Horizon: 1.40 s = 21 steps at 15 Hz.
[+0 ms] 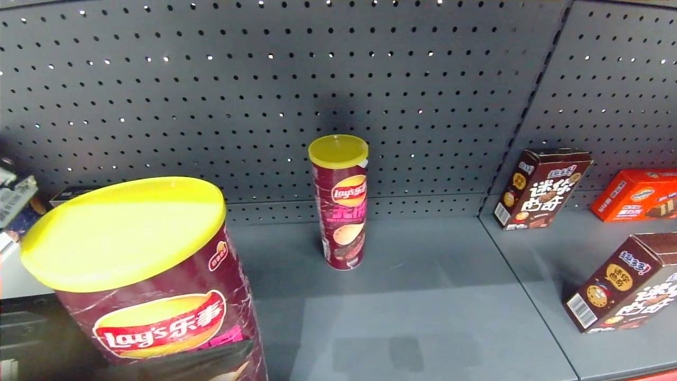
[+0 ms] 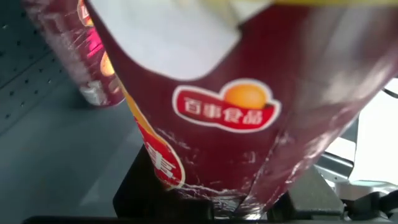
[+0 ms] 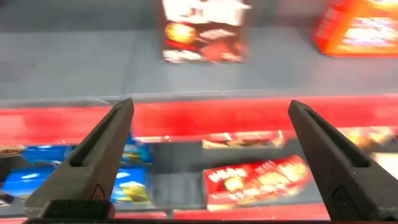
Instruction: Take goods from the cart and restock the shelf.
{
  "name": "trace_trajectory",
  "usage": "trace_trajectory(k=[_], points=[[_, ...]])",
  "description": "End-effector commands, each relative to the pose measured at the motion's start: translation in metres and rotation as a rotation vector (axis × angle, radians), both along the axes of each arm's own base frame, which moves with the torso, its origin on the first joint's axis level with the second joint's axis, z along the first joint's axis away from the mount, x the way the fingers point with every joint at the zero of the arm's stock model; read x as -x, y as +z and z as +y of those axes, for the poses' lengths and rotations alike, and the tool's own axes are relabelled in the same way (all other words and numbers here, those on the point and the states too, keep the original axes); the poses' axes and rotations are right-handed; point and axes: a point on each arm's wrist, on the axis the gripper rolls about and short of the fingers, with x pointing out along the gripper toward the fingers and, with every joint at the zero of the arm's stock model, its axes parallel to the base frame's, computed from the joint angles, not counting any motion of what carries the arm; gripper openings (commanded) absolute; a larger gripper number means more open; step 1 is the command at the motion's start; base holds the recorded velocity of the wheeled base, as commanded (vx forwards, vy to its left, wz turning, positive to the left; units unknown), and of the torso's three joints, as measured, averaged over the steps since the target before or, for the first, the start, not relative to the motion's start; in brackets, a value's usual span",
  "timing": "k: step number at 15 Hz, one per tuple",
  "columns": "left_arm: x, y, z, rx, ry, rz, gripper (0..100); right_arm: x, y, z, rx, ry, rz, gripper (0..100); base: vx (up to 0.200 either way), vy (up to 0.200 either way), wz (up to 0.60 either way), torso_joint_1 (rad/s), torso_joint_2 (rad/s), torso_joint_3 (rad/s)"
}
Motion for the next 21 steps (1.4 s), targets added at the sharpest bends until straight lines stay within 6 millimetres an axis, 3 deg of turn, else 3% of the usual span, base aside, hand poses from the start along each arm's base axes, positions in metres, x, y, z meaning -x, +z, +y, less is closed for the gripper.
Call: trace_trajectory(k=[1,6,9,21], points=[[0.000,-0.002,0.000,-0.004,0.005,0.006,0,0.000,0.000,0.000,0.000,0.001,0.000,100,0.000,0.000,0.00,0.000,0.00,0.000],[0.002,-0.006,0.003,-0.008,0.007,0.013,0,0.000,0.000,0.000,0.003,0.001,0.000,100,0.000,0.000,0.00,0.000,0.00,0.000],[0.002,-0.006,0.003,-0.009,0.008,0.015,0,0.000,0.000,0.000,0.002,-0.002,0.001,100,0.000,0.000,0.60,-0.001,0.00,-0.001],[0.005,-0.015,0.005,-0.021,0.010,0.032,0,0.000,0.000,0.000,0.003,0.001,0.001,100,0.000,0.000,0.00,0.000,0.00,0.000]])
